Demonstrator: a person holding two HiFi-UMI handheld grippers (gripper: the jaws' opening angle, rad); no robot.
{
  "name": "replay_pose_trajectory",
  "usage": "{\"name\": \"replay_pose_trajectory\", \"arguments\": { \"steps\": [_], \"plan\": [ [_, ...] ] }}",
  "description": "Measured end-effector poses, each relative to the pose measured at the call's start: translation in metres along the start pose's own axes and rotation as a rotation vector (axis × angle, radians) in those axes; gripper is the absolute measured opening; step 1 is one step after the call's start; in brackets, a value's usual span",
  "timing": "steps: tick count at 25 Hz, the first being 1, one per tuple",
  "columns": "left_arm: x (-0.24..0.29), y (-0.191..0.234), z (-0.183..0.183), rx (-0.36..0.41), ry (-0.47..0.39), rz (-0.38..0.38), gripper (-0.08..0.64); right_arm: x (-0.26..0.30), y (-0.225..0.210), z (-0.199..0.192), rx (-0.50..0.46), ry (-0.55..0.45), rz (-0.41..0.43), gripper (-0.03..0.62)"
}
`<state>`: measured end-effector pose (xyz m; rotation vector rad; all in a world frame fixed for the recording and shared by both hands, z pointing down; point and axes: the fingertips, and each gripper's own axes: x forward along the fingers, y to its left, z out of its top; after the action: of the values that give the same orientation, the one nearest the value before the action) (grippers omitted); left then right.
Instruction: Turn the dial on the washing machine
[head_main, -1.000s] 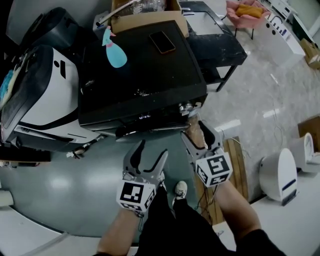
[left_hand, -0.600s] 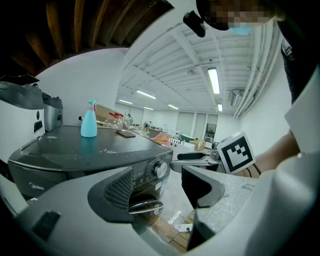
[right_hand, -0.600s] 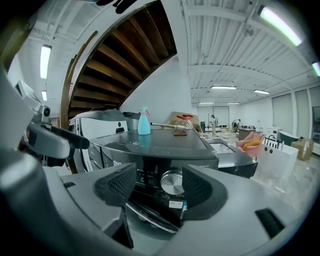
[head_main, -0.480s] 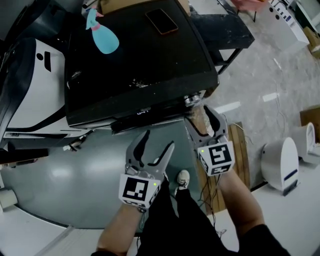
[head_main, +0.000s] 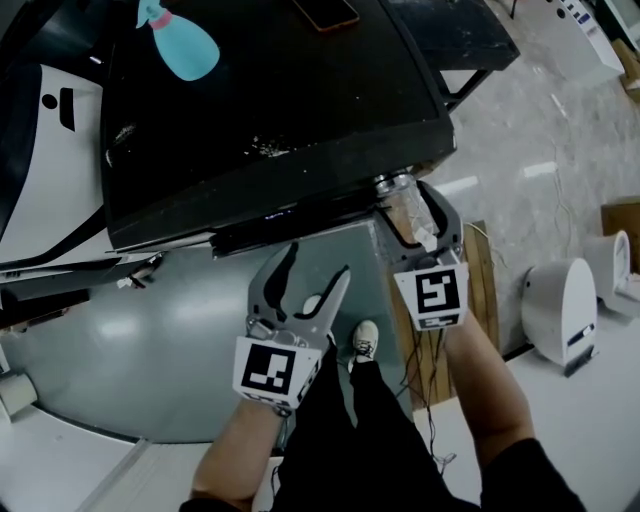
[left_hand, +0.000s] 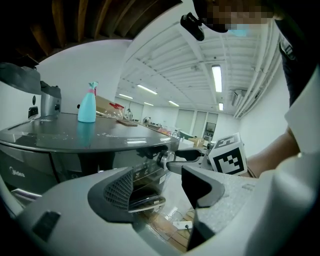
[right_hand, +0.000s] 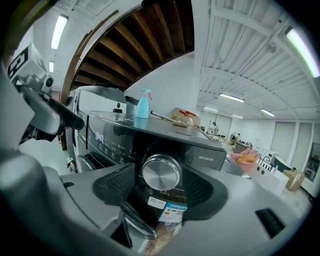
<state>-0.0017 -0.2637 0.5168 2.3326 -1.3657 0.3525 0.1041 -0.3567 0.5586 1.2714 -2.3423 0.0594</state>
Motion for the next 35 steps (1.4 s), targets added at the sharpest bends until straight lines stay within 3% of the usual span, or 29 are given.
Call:
{"name": "replay_pose_trajectory", "arguments": {
  "steps": [6,12,15,23,35],
  "plan": [
    [0.006,0.001,-0.01,-0.018,0.013,-0.003,0.284,0.012,0.001,-0.007,-0.067,0.008,-0.021,0.29],
    [0.006,0.0,-0.018,-0.029,0.017,-0.012,0.284,0.016,-0.002,-0.007,-0.014,-0.009,-0.059,0.267],
    [0.005,0.0,-0.02,-0.036,0.018,-0.012,0.284,0.016,-0.003,-0.008,0.054,-0.019,-0.055,0.267],
    [0.002,0.003,-0.024,-0.04,0.014,-0.01,0.284,0.02,-0.011,-0.009,0.354,-0.111,0.019,0.272],
    [-0.001,0.001,-0.026,-0.044,0.004,-0.014,0.284,0.017,-0.006,-0.008,0.248,-0.102,-0.004,0.299]
  ]
}}
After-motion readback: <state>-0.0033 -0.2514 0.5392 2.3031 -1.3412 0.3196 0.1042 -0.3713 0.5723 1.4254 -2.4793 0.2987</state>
